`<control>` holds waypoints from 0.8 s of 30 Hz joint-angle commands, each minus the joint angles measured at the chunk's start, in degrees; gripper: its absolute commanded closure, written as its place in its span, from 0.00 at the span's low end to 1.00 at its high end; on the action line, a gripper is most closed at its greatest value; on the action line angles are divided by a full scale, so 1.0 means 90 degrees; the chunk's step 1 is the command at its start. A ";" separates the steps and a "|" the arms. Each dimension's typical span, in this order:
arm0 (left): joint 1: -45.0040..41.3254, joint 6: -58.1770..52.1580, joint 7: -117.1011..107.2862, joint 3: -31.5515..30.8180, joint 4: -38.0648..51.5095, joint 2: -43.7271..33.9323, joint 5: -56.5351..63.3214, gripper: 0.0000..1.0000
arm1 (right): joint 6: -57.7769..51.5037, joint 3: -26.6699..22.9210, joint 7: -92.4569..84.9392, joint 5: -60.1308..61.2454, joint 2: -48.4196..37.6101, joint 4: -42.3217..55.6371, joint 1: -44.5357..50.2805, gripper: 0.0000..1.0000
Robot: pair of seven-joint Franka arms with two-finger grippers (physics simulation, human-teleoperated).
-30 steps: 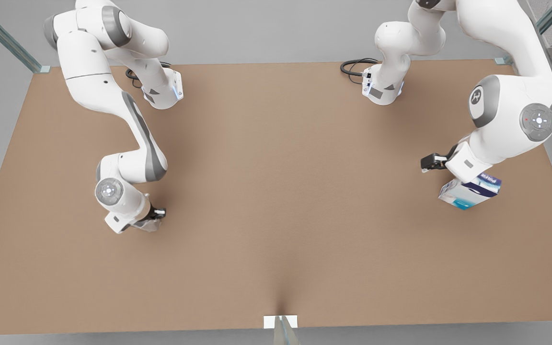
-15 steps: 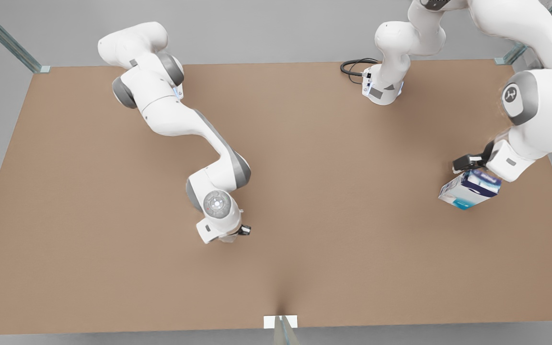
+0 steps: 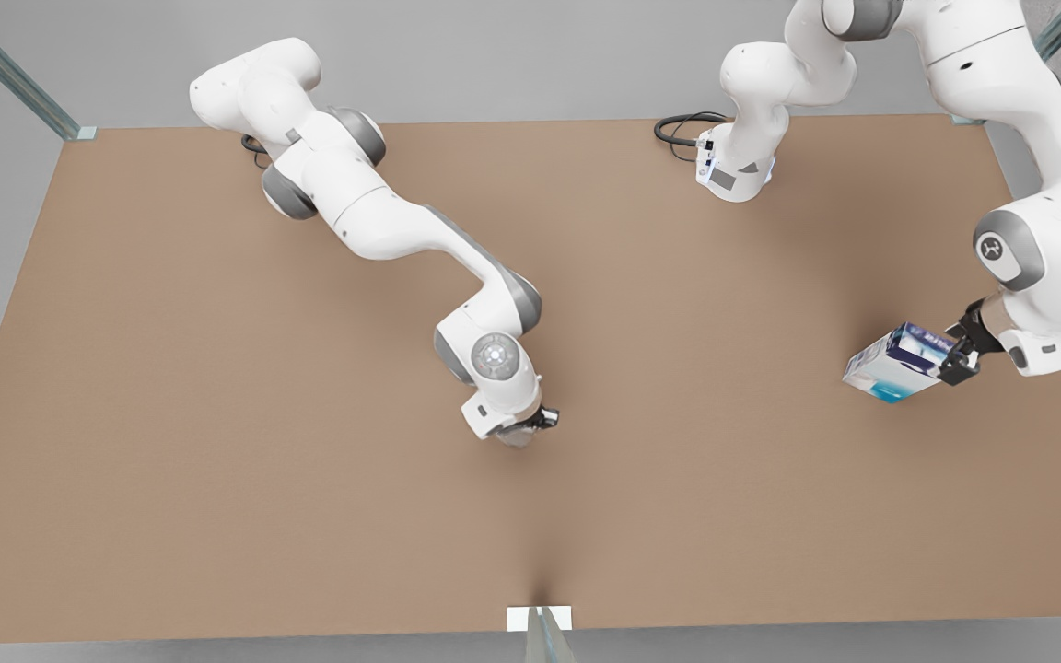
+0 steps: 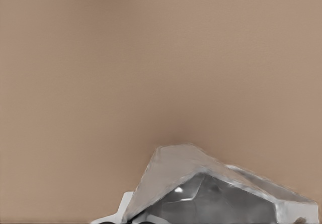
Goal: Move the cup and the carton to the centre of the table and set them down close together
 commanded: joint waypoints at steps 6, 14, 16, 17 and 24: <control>0.0102 0.0150 0.0077 0.0050 -0.0446 0.0001 -0.0161 0.00 | -0.0031 -0.0037 -0.0023 -0.0047 0.0018 -0.0067 0.0127 0.79; 0.0190 0.0189 0.0087 0.0138 -0.0690 0.0148 -0.0171 0.00 | 0.0047 -0.0037 -0.0033 -0.0057 0.0018 -0.0136 0.0137 0.02; 0.0190 0.0276 0.0087 0.0138 -0.0690 0.0236 -0.0171 0.00 | 0.0047 -0.0037 -0.0033 -0.0057 0.0018 -0.0136 0.0137 0.02; 0.0190 0.0306 0.0087 0.0138 -0.0690 0.0294 -0.0171 0.00 | 0.0047 -0.0027 -0.0033 -0.0057 0.0018 -0.0146 0.0137 0.01; 0.0190 0.0296 0.0087 0.0128 -0.0690 0.0412 -0.0200 0.47 | -0.0031 0.0471 0.0026 0.0021 -0.0089 -0.0116 0.0059 0.00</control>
